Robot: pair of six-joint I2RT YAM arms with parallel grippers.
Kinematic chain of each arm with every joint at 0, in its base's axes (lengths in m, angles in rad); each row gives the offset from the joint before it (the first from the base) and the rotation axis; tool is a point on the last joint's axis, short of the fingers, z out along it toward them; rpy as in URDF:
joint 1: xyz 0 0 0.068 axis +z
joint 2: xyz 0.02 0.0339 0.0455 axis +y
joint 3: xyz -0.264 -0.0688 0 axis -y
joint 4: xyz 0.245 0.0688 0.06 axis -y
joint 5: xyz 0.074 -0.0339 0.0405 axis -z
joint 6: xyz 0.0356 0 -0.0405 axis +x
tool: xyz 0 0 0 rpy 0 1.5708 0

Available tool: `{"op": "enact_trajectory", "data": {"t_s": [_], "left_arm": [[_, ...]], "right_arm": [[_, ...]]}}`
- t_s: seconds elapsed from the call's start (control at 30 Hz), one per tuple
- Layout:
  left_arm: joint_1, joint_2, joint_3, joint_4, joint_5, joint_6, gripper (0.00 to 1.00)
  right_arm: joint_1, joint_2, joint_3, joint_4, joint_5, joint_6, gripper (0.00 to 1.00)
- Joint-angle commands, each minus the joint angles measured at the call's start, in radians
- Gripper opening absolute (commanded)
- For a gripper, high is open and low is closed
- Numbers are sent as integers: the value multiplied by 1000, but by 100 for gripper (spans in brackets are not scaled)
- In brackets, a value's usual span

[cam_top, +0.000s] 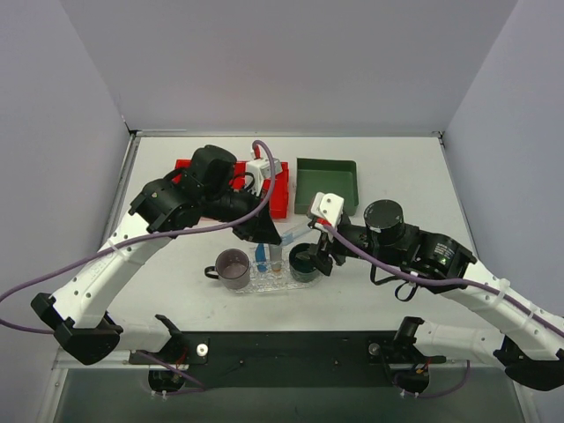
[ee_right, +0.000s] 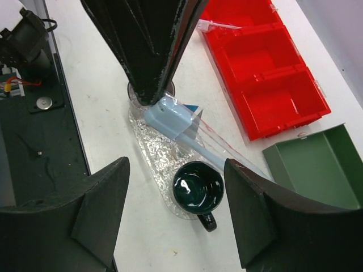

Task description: Prepare toiletry sets of a toothbrush and toothpaste on the tray

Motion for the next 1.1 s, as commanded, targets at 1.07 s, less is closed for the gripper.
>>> {"op": "enact_trajectory", "data": {"t_s": [1.07], "left_arm": [[-28,-24,37,56,125,-23,0]], "right_arm": [[19,66,-29,16,18,-111,30]]}}
